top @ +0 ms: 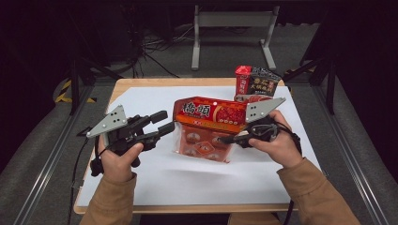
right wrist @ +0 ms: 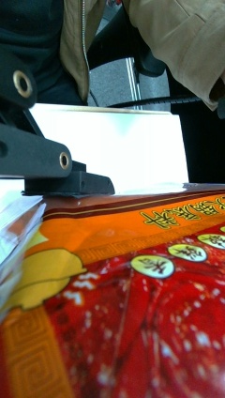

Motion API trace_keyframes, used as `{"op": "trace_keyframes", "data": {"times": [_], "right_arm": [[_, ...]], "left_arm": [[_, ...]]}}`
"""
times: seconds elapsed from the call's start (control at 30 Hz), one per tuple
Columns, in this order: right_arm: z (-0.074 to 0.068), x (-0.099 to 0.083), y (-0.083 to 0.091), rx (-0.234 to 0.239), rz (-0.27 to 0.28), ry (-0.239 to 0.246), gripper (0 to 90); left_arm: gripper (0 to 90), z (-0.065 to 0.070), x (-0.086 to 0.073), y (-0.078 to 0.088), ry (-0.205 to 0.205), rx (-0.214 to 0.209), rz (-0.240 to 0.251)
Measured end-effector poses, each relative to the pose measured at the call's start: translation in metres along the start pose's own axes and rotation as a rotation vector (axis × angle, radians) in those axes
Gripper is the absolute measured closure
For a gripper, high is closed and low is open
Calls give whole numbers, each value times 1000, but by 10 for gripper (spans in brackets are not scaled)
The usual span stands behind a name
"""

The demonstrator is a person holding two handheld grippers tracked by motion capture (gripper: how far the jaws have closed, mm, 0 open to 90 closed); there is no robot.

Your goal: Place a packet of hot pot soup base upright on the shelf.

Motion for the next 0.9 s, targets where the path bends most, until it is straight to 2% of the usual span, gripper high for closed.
{"op": "trace_keyframes", "data": {"times": [0.2, 0.33, 0.63, 0.73, 0.83, 0.87, 0.9], "right_arm": [[8, 11, 12, -36, 1, -12, 709], [14, 21, 21, -65, 1, -22, 709], [28, 36, 37, -104, 9, -53, 709], [33, 40, 42, -122, 6, -69, 709], [36, 44, 46, -139, -2, -87, 709], [36, 44, 46, -139, -2, -87, 709], [37, 45, 47, -143, -2, -89, 709]], "left_arm": [[364, -7, -2, 3, 5, 39, -1], [335, -17, -6, 6, 23, 83, -12], [278, -34, -16, 7, 46, 135, -47], [272, -38, -19, 7, 29, 170, -77], [256, -45, -26, 6, -14, 241, -141], [255, -45, -26, 6, -14, 241, -141], [255, -49, -29, 6, 5, 247, -154]]}}
Point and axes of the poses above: each handheld gripper's, and its own axes: y roughly backward along the jaws, x roughly out of its top, z roughly to its right, the point moved 2 cm from there along -y, roughly forward along the jaws, and after that the axes turned 15 degrees about z, right-handed, at the moved point
